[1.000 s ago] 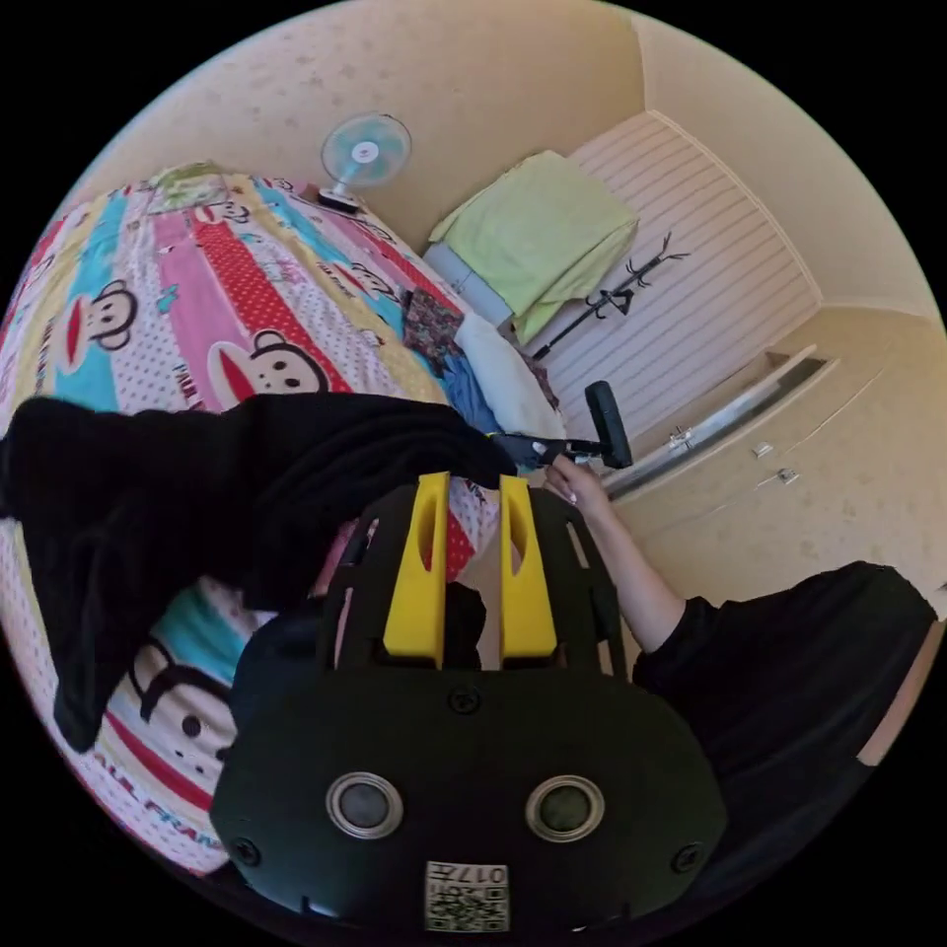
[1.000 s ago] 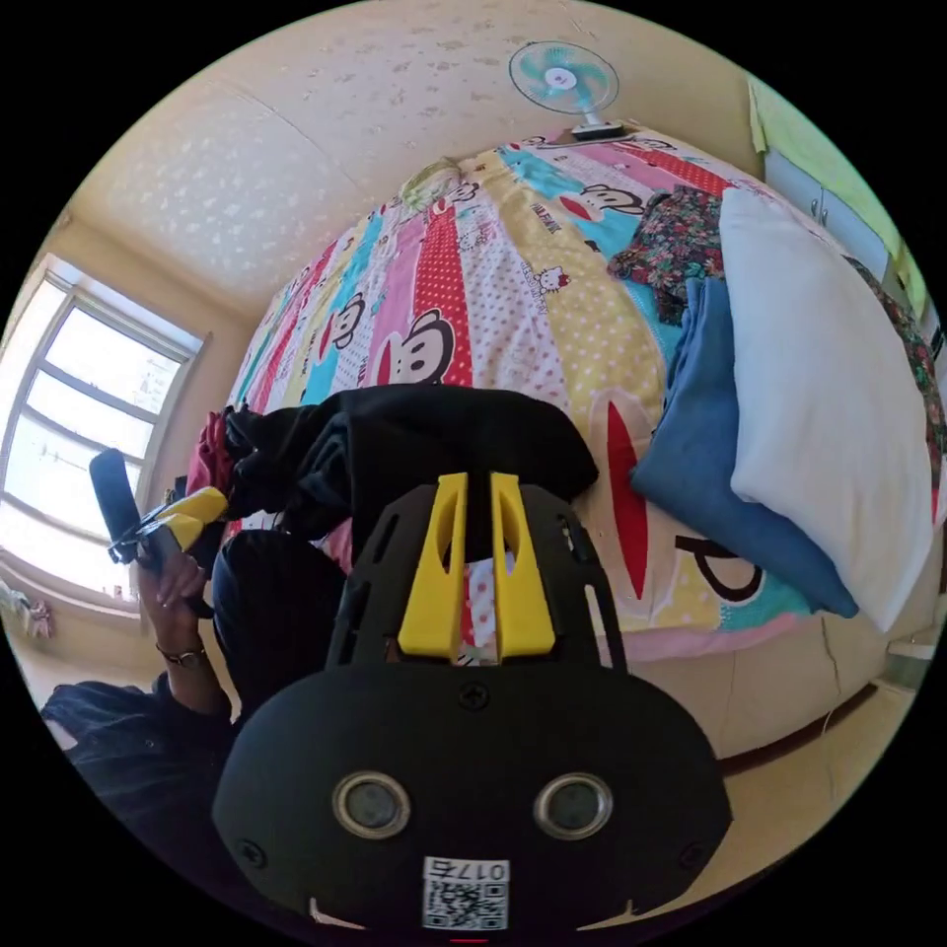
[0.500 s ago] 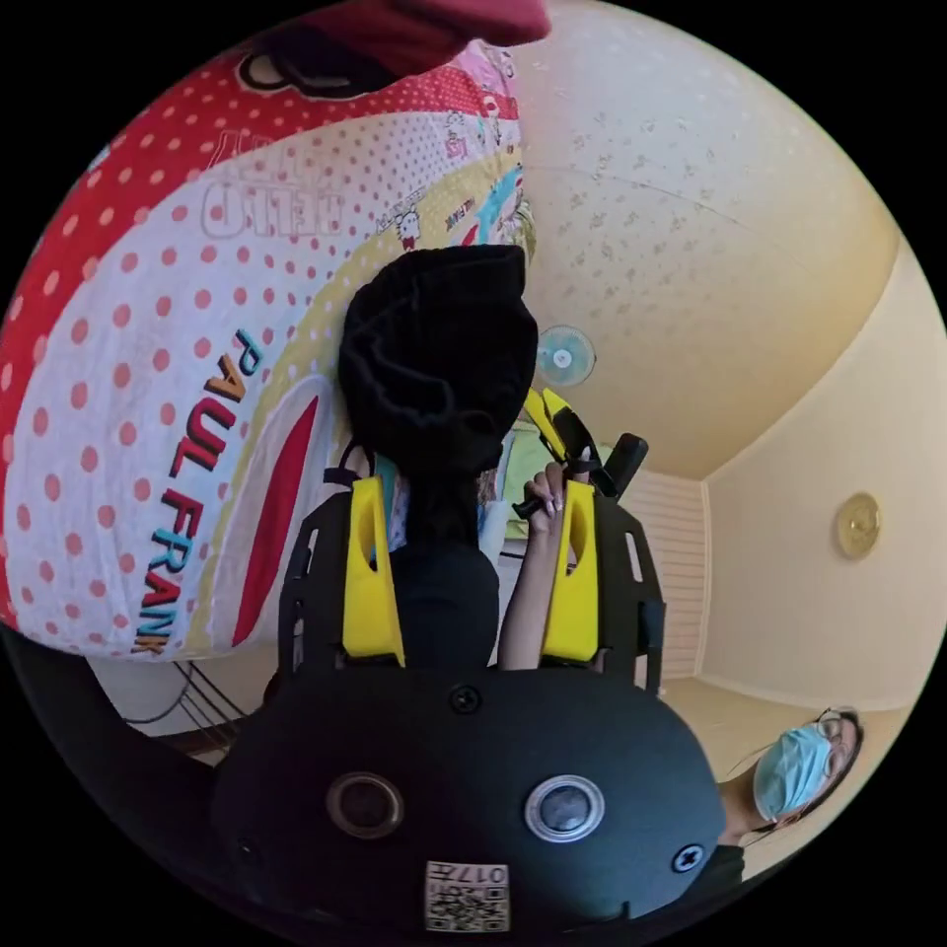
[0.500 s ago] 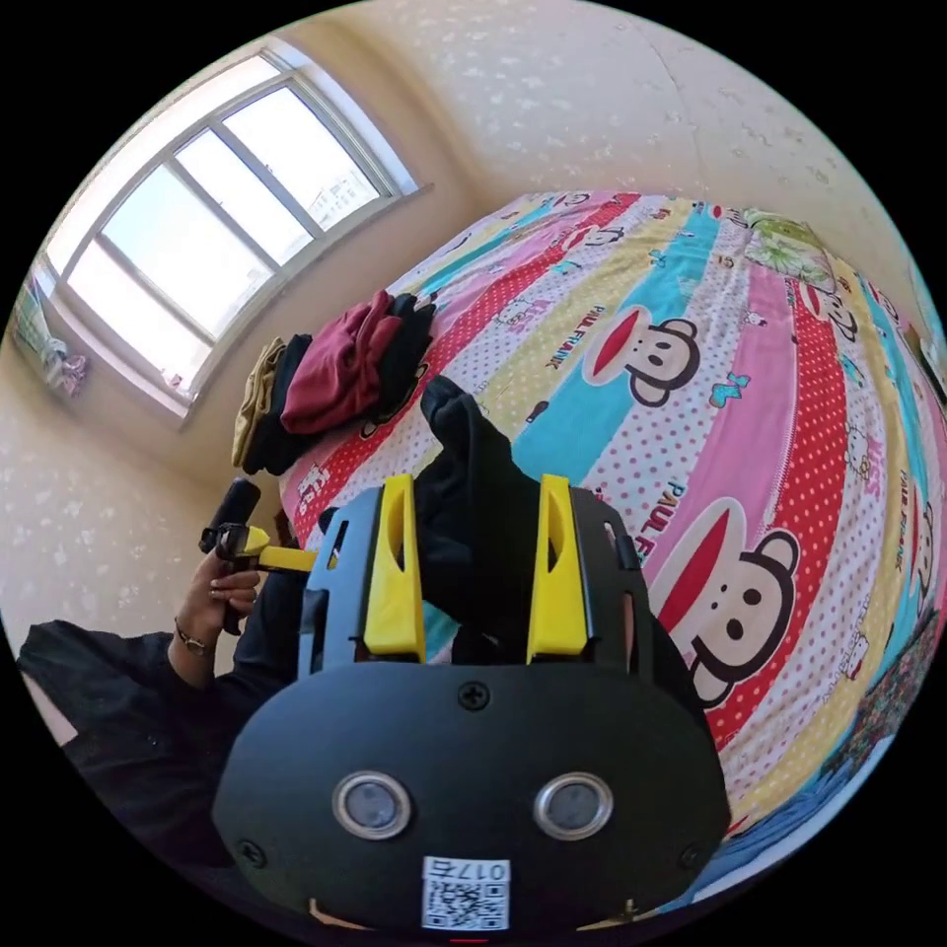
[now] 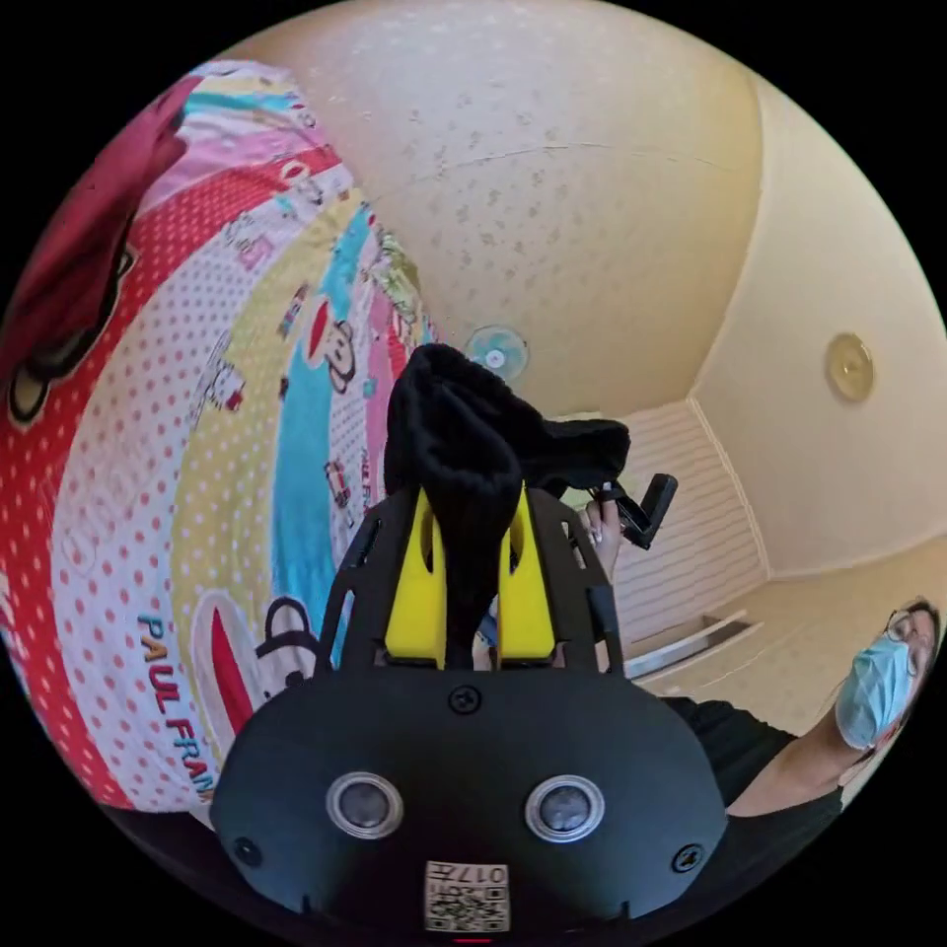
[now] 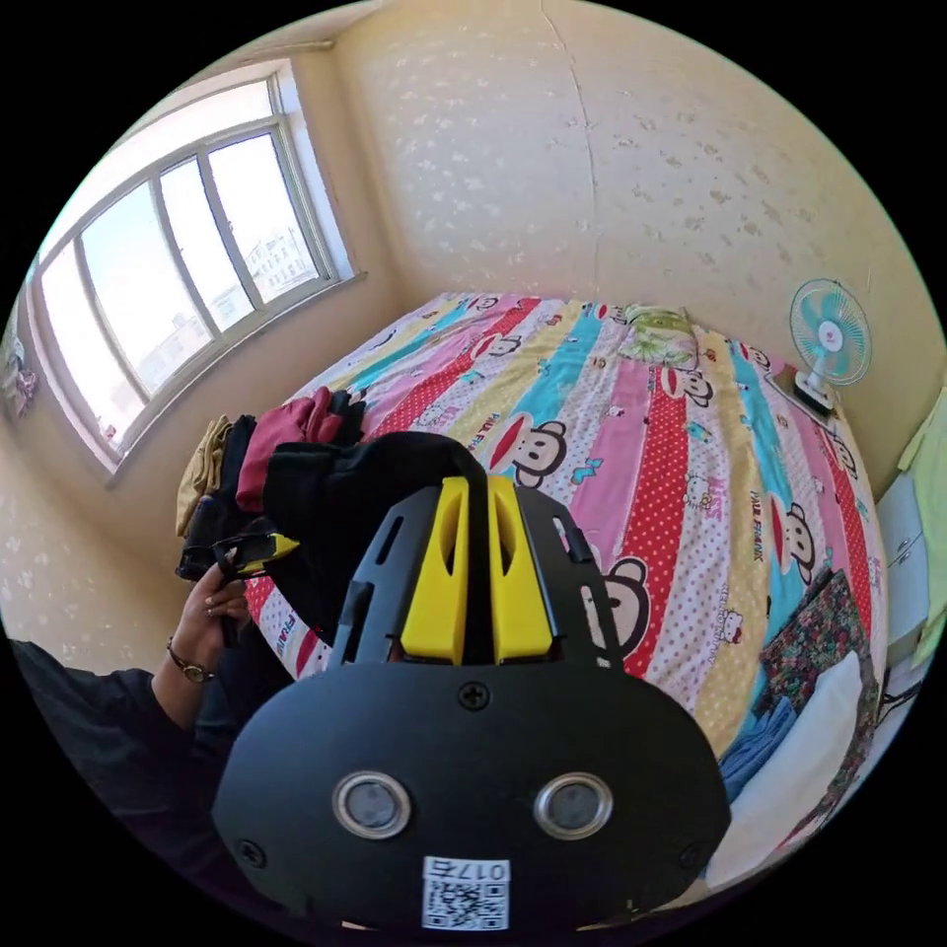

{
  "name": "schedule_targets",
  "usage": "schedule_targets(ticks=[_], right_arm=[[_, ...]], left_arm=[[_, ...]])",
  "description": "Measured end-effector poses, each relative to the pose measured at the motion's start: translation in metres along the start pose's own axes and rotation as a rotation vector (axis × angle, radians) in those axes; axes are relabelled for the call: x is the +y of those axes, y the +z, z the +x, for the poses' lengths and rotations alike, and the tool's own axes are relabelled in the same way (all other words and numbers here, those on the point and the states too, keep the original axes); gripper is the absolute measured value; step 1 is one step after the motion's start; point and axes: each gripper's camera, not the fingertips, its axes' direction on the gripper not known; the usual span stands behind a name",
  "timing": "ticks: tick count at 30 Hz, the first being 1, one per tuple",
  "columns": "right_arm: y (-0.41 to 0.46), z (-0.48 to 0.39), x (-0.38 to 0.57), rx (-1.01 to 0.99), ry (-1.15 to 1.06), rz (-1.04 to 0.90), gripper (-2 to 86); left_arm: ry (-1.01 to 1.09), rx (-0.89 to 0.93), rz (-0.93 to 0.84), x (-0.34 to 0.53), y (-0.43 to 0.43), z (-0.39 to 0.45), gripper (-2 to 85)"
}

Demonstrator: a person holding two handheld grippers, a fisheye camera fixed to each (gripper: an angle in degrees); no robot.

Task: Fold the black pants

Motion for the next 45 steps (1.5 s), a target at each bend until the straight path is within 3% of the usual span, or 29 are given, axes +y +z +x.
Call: schedule_targets(ticks=[6, 8, 11, 16, 19, 22, 25, 28, 30, 35, 38, 39, 40, 43, 45], right_arm=[[-0.015, 0.006, -0.147, 0.177, 0.046, 0.172, 4.7], [0.019, 0.027, -0.2, 0.242, 0.13, 0.097, 6.0], [0.084, 0.067, -0.224, 0.349, 0.369, -0.156, 9.6], [0.141, 0.028, -0.116, 0.209, 0.133, -0.207, 11.2], [0.16, 0.003, 0.0, 0.152, 0.057, -0.309, 11.2], [0.149, -0.005, 0.099, 0.044, 0.138, -0.383, 11.6], [0.117, -0.004, 0.163, 0.036, 0.268, -0.365, 12.4], [0.108, -0.005, 0.183, 0.002, 0.303, -0.415, 11.9], [0.092, 0.003, 0.172, -0.012, 0.291, -0.423, 4.1], [-0.04, 0.104, 0.125, -0.042, 0.456, -0.099, 2.4], [-0.083, 0.19, 0.132, 0.242, 0.623, -0.101, 1.6], [-0.097, 0.222, 0.145, 0.399, 0.784, -0.156, 1.5], [-0.115, 0.239, 0.158, 0.403, 0.878, -0.139, 1.6], [-0.142, 0.218, 0.175, 0.148, 0.787, 0.066, 2.4], [-0.129, 0.195, 0.176, 0.037, 0.751, 0.024, 4.2]], left_arm=[[0.257, -0.246, 0.095, -0.13, -0.013, 0.088, 7.7], [0.25, -0.373, 0.027, -0.201, 0.005, 0.086, 9.2], [0.212, -0.391, 0.081, -0.206, -0.002, 0.07, 10.6], [0.241, -0.505, -0.075, -0.109, 0.014, 0.008, 9.2], [0.11, -0.414, -0.288, -0.032, 0.05, -0.059, 11.6], [-0.01, -0.214, -0.449, 0.032, 0.094, -0.102, 12.6], [-0.017, -0.2, -0.547, 0.059, 0.138, -0.11, 12.5], [0.04, -0.257, -0.636, 0.057, 0.18, -0.104, 13.0], [0.047, -0.297, -0.683, 0.056, 0.196, -0.105, 13.2], [0.043, -0.203, -0.653, 0.068, 0.193, -0.105, 11.8], [0.043, -0.205, -0.638, 0.07, 0.192, -0.11, 11.9], [0.042, -0.208, -0.636, 0.07, 0.191, -0.111, 12.0], [0.039, -0.226, -0.636, 0.069, 0.192, -0.113, 12.4], [0.048, -0.275, -0.637, 0.066, 0.195, -0.119, 13.2], [0.042, -0.324, -0.635, 0.063, 0.198, -0.126, 13.4]])
